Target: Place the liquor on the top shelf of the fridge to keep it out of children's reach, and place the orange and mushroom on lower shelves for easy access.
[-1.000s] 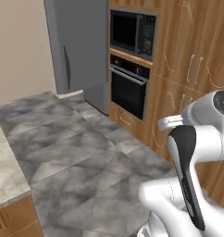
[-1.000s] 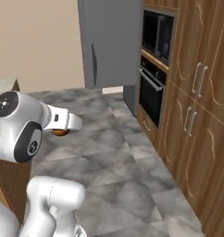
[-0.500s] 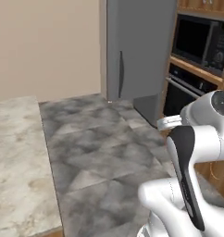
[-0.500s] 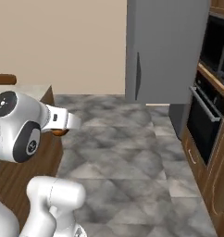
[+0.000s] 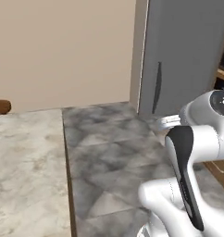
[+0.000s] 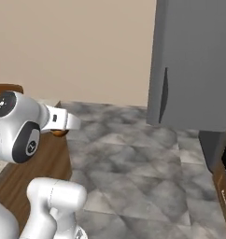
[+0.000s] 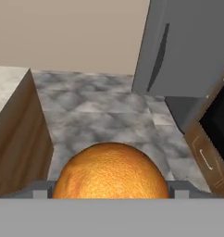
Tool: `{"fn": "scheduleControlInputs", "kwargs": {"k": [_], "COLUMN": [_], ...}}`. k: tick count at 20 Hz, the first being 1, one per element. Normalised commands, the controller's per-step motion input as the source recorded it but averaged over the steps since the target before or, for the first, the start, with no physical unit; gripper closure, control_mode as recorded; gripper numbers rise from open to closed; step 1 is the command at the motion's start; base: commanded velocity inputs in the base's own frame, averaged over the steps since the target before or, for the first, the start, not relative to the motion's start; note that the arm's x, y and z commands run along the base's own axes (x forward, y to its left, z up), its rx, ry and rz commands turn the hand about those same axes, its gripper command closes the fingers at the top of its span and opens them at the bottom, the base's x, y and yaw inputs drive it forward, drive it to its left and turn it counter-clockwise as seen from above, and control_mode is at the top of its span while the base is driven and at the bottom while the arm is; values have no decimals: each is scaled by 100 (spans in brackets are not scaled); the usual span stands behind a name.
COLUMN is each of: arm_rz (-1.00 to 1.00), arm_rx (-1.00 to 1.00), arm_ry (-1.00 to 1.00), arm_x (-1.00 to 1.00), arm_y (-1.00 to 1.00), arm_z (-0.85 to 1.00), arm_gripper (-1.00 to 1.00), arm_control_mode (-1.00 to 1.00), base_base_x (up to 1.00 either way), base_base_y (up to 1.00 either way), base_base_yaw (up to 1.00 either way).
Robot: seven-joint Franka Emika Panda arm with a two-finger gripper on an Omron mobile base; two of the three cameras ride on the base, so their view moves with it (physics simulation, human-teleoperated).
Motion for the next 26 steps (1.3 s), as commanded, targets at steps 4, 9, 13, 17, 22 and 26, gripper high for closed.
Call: {"fn": "scheduleControlInputs", "kwargs": {"k": [4,9,13,17,22,26], "arm_rz": [0,0,0,0,0,0], "arm_rx": [0,0,0,0,0,0], "arm_ry": [0,0,0,0,0,0], "arm_x": [0,0,0,0,0,0], "arm_y": [0,0,0,0,0,0], "arm_z": [0,0,0,0,0,0], "arm_gripper": [100,100,100,100,100,100], "arm_control_mode": [100,100,100,100,100,100], "base_base_x": [100,100,100,100,100,100], "base_base_y": [0,5,11,21,23,28], "base_base_yaw": [18,8,2,0,0,-4]}}
